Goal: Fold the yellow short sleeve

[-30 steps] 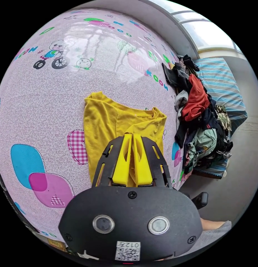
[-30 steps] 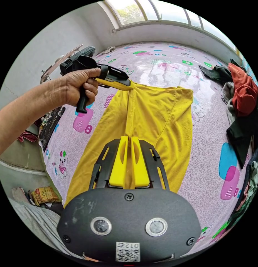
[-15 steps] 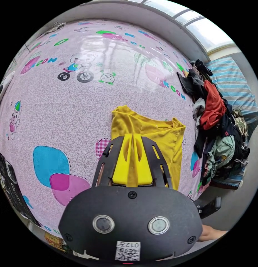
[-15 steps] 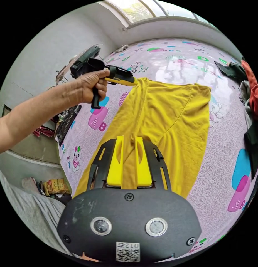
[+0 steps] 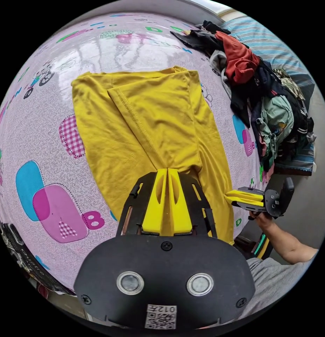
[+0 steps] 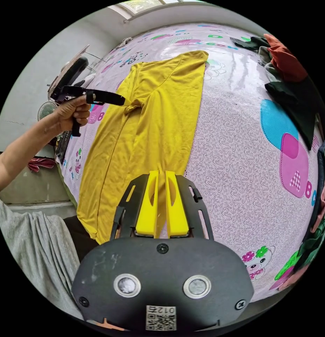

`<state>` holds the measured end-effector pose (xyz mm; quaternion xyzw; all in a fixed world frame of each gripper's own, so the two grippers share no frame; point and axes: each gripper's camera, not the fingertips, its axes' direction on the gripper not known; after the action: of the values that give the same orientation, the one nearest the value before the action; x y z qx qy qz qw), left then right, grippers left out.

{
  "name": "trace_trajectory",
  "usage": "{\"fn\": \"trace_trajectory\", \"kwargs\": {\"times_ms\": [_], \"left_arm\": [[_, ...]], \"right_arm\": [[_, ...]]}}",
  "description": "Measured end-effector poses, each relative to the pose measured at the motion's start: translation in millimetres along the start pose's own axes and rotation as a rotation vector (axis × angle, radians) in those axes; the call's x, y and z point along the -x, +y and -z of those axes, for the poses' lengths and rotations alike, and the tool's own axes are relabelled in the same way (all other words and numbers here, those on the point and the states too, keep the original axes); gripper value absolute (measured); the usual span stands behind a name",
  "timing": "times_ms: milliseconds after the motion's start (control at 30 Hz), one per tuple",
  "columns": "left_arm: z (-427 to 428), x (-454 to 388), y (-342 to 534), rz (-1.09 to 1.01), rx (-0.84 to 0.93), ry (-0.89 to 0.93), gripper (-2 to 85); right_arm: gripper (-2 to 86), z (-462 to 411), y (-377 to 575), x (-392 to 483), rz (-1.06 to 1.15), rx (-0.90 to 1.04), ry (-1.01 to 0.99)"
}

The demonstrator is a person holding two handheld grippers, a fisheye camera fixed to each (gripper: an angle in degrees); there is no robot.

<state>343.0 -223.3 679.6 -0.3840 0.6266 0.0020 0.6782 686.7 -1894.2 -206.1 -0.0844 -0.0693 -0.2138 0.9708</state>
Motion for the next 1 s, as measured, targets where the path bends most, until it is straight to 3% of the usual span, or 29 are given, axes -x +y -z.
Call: {"fn": "trace_trajectory", "kwargs": {"times_ms": [133,300,567,700,1000], "left_arm": [[9.6,-1.4,2.4,-0.006,-0.002,-0.111,0.6],[32.0,1.9,69.7,-0.084,-0.084,0.082,0.9],[9.1,63.5,251.0,0.080,-0.074,0.340,2.8],[-15.5,95.9,324.1,0.214,-0.048,0.396,4.6],[-65.4,100.6,358.5,0.248,-0.006,0.457,8.6]], "right_arm": [[0.6,48.2,-33.2,35.4,0.065,0.056,0.052],[2.8,141.0,-26.4,69.4,0.065,0.040,-0.057],[8.3,223.5,93.4,33.1,-0.332,0.084,-0.541],[9.7,236.5,112.3,53.0,-0.401,0.125,-0.633],[9.9,282.1,34.3,150.5,-0.349,0.218,-0.671]]}}
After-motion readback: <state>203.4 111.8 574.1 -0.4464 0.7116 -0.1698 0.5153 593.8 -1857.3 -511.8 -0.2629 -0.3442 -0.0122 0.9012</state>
